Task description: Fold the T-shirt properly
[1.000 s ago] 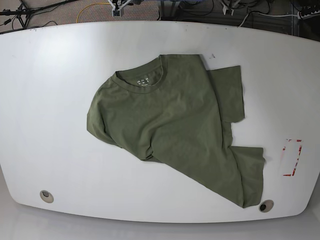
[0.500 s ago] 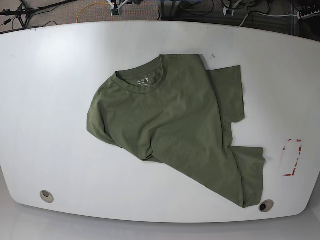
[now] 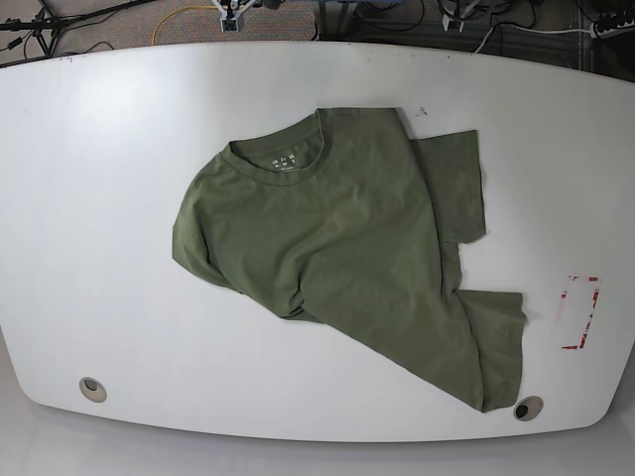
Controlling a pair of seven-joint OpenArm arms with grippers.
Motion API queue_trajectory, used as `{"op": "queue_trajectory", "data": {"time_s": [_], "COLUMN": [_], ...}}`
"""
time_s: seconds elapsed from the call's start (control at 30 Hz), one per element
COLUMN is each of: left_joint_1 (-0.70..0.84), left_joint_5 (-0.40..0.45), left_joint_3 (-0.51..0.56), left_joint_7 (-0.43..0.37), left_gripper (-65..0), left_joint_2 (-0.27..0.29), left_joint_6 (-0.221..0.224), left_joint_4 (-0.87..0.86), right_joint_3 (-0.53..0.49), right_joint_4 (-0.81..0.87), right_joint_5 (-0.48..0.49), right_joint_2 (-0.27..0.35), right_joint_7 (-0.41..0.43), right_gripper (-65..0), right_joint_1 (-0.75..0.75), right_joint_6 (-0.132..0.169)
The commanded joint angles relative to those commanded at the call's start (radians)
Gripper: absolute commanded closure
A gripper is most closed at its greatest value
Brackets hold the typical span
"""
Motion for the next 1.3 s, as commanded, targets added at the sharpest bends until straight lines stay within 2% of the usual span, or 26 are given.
{"op": "queue_trajectory", "data": {"time_s": [0.03, 0.1, 0.3, 0.5, 0.57, 0.63, 1.17, 1.23, 1.3], "left_joint_1": [0.004, 0.053, 0.09, 0.123, 0.132, 0.198, 0.311, 0.357, 0.367], "left_joint_5": [0.0, 0.001, -0.001, 0.001, -0.002, -0.003, -0.011, -0.019, -0.02], "left_joint_3": [0.0, -0.003, -0.005, -0.008, -0.008, -0.004, -0.003, -0.006, -0.006], "left_joint_7": [-0.006, -0.099, -0.15, -0.166, -0.16, -0.127, -0.062, -0.047, -0.047], "left_gripper": [-34.2, -34.1, -33.8, -33.7, -33.9, -34.0, -33.4, -33.5, -33.5], "left_joint_2": [0.0, -0.003, -0.003, -0.003, -0.003, -0.002, -0.004, -0.005, -0.003], "left_joint_6": [0.0, 0.003, 0.001, 0.003, 0.002, 0.0, -0.012, -0.02, -0.024], "left_joint_4": [0.001, 0.009, 0.028, 0.066, 0.089, 0.251, 0.51, 0.595, 0.609], "right_joint_3": [0.001, 0.006, 0.004, 0.006, 0.006, 0.002, -0.006, -0.018, -0.017], "right_joint_4": [0.01, 0.192, 0.298, 0.38, 0.397, 0.476, 0.592, 0.662, 0.673], "right_joint_5": [-0.002, 0.003, 0.002, 0.005, 0.006, 0.023, 0.04, 0.041, 0.044], "right_joint_2": [0.0, -0.002, -0.006, -0.014, -0.021, -0.048, -0.059, -0.065, -0.066], "right_joint_7": [0.001, 0.016, 0.02, 0.027, 0.031, 0.038, 0.048, 0.045, 0.044], "right_gripper": [-9.1, -9.1, -9.1, -9.1, -9.0, -8.9, -8.9, -8.9, -8.9], "right_joint_1": [-0.007, -0.107, -0.169, -0.218, -0.23, -0.281, -0.381, -0.438, -0.446], "right_joint_6": [-0.001, -0.003, -0.001, 0.0, 0.001, -0.009, -0.018, -0.016, -0.016]}}
